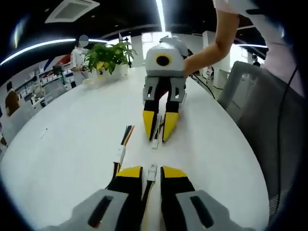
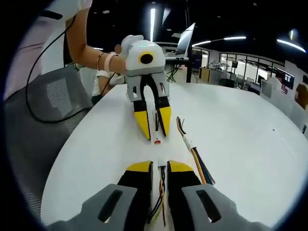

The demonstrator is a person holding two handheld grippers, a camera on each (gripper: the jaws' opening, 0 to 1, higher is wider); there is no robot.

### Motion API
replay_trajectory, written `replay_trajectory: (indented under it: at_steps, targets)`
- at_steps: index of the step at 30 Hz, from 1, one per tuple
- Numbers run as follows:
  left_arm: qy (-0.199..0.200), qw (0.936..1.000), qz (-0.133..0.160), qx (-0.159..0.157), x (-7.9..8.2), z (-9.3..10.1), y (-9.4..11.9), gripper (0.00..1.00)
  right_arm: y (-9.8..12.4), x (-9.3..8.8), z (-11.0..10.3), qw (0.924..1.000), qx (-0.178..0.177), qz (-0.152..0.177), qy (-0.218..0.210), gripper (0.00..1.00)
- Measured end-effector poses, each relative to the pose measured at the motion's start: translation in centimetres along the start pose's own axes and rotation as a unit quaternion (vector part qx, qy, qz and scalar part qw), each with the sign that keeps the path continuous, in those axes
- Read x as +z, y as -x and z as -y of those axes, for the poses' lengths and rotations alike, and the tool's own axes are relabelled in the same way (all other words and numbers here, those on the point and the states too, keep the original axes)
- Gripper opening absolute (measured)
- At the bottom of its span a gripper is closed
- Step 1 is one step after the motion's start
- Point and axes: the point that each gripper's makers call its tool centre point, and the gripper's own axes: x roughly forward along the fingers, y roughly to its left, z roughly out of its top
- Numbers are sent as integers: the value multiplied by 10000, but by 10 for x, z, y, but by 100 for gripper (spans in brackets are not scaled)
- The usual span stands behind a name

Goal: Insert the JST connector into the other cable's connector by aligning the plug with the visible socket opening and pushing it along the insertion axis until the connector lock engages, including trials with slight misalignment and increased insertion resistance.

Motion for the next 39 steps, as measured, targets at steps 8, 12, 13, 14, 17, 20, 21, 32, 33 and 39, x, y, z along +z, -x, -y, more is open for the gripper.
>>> replay_trajectory:
  at_steps: [8, 12, 13, 14, 17, 20, 21, 32, 33, 39]
  targets:
    - [110, 9999, 101, -64, 0, 2, -2, 7, -1, -3, 1, 10000, -8, 22, -77, 7]
    - [119, 9998, 175, -61, 0, 1, -3, 3, -3, -5, 2, 10000, -19, 43, -53, 6]
    - [133, 9997, 211, -78, 0, 1, -4, 3, -3, -6, 3, 10000, -30, 65, -65, 6]
    - [152, 9996, 234, -81, 0, 1, -4, 2, -3, -6, 3, 9999, -31, 79, -85, 6]
    - [206, 9993, 296, -93, 0, 0, -4, 2, -3, -7, 5, 9998, -39, 123, -123, 5]
    - [274, 9988, 370, -138, 0, 0, -5, 2, -3, -7, 5, 9998, -45, 162, -74, 4]
    - [269, 9988, 390, -144, 1, 0, -5, 2, -3, -7, 4, 9998, -41, 174, -61, 4]
    - [204, 9982, 533, -193, 3, 0, -8, 0, 0, -6, 2, 9995, 11, 255, -176, 4]
    - [196, 9982, 534, -195, 3, 0, -8, 0, 0, -6, 2, 9995, 12, 261, -199, 4]
    - [152, 9985, 484, -197, 3, 0, -8, 0, 1, -7, 3, 9992, 8, 264, -303, 4]
